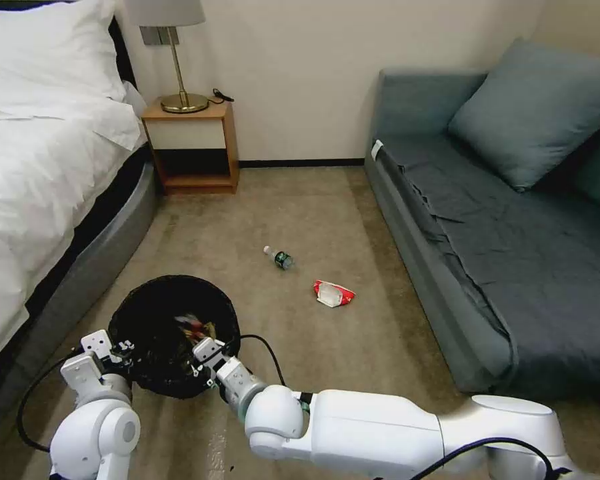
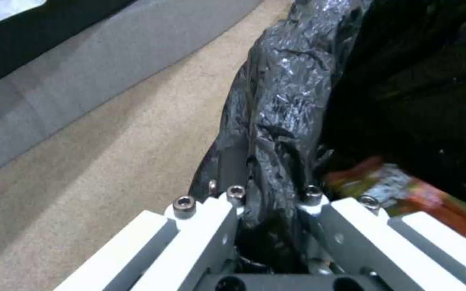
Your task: Pick up the trash bin, then pick up the garbage on the floor and place it into the trash bin.
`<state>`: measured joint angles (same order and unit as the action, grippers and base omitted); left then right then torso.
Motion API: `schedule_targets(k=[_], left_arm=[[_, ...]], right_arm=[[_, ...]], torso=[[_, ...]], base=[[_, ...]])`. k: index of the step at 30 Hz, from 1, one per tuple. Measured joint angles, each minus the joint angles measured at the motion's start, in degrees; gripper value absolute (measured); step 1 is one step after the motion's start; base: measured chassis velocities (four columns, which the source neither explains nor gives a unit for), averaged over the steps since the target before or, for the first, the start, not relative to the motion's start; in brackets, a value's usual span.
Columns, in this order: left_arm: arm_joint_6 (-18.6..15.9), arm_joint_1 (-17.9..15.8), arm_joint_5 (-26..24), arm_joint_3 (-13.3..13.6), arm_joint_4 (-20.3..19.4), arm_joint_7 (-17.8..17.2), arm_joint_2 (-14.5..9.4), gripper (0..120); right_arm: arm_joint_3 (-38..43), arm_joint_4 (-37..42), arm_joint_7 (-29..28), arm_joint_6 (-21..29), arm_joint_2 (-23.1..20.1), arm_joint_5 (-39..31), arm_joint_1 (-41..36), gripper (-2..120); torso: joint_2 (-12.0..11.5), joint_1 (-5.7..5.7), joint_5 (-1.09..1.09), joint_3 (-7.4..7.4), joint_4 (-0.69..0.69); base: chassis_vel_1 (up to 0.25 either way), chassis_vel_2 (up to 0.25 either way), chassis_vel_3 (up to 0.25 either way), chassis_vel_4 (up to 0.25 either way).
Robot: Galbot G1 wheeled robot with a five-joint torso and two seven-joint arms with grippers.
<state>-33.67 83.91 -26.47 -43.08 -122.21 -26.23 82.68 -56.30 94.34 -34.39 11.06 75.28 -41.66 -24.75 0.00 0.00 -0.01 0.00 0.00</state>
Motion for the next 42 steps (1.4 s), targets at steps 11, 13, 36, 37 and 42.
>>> schedule_targets(k=[11,13,36,37,42], left_arm=[[0.14,-0.08,-0.01,0.19,0.33,0.22,0.06,2],[0.19,-0.11,-0.11,0.12,0.38,0.28,0.06,2],[2.15,-0.59,-1.45,-0.91,0.35,2.36,-0.56,2],[2.28,-0.60,-1.46,-0.99,0.39,2.38,-0.48,2],[2.90,-0.69,-1.33,-1.74,0.63,2.52,-0.45,2]], right_arm=[[4.80,4.16,-0.42,0.78,-1.78,0.12,0.03,72],[6.78,5.62,-0.47,0.96,-2.41,-0.41,0.09,82],[58.60,28.25,6.10,-3.92,-22.07,10.98,-28.42,100],[62.04,30.20,5.80,-3.39,-21.74,12.01,-31.90,100],[70.15,34.76,6.44,-4.02,-18.49,18.33,-44.90,100]], torso=[[0.00,0.00,0.01,0.00,0.00],[0.00,0.00,0.01,0.00,0.00],[0.00,0.00,0.03,0.00,-0.01],[0.00,0.00,0.02,0.00,-0.01],[0.00,0.00,0.02,0.00,-0.01]], base=[[0.000,0.000,0.000,0.000],[0.000,0.000,0.000,0.000],[0.000,0.000,0.000,0.000],[0.000,0.000,0.000,0.000],[0.000,0.000,0.000,0.000]])
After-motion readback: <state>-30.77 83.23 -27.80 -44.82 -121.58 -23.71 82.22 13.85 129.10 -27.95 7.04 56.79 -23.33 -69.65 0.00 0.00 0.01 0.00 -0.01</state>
